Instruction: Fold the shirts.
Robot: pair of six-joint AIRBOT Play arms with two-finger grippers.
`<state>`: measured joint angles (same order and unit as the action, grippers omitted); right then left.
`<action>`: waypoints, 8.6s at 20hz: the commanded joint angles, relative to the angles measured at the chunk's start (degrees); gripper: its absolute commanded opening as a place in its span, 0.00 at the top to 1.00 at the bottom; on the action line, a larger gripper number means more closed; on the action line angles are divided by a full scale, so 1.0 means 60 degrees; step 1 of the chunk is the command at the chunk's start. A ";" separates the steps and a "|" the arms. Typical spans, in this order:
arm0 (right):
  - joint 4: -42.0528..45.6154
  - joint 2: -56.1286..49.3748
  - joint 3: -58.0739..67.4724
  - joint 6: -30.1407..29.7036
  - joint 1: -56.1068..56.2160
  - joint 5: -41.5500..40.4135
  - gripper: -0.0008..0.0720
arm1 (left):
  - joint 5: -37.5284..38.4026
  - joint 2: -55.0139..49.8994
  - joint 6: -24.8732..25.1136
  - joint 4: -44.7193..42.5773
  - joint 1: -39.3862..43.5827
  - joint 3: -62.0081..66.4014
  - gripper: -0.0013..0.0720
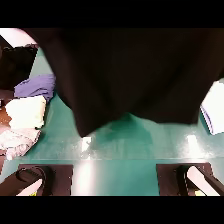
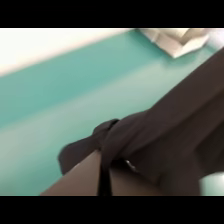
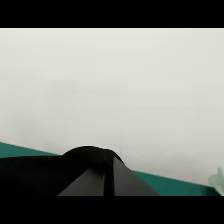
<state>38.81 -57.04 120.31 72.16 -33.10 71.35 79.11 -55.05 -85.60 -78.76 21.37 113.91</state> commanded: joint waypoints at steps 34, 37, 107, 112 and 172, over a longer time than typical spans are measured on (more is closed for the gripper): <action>0.5202 -0.2368 -0.7854 0.1672 0.4798 0.0386 0.40 | -0.4681 -0.5570 0.3770 0.7169 -0.3453 -0.8932 0.15; 0.4991 -0.1869 -0.8790 0.1676 0.4776 0.0069 0.40 | -0.5096 -0.5577 0.3763 0.7169 -0.2976 -0.8932 0.16; 0.2051 0.2408 -1.2353 0.0823 0.4648 -0.0729 0.97 | 0.0721 -0.0441 0.2758 0.4430 -0.5155 -0.9100 0.94; 0.2044 0.3457 -0.8072 0.0816 0.2317 -0.0911 0.97 | 0.0922 0.0477 0.1909 0.4495 -0.5155 -0.4346 0.94; 0.6298 -0.1381 -0.0423 0.1905 0.4885 0.3177 0.97 | 0.0750 0.1712 0.0962 0.6331 -0.5155 -0.5329 0.94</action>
<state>76.20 -55.42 114.69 82.35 -3.77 81.36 84.44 -44.69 -81.14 -40.10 -9.61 94.89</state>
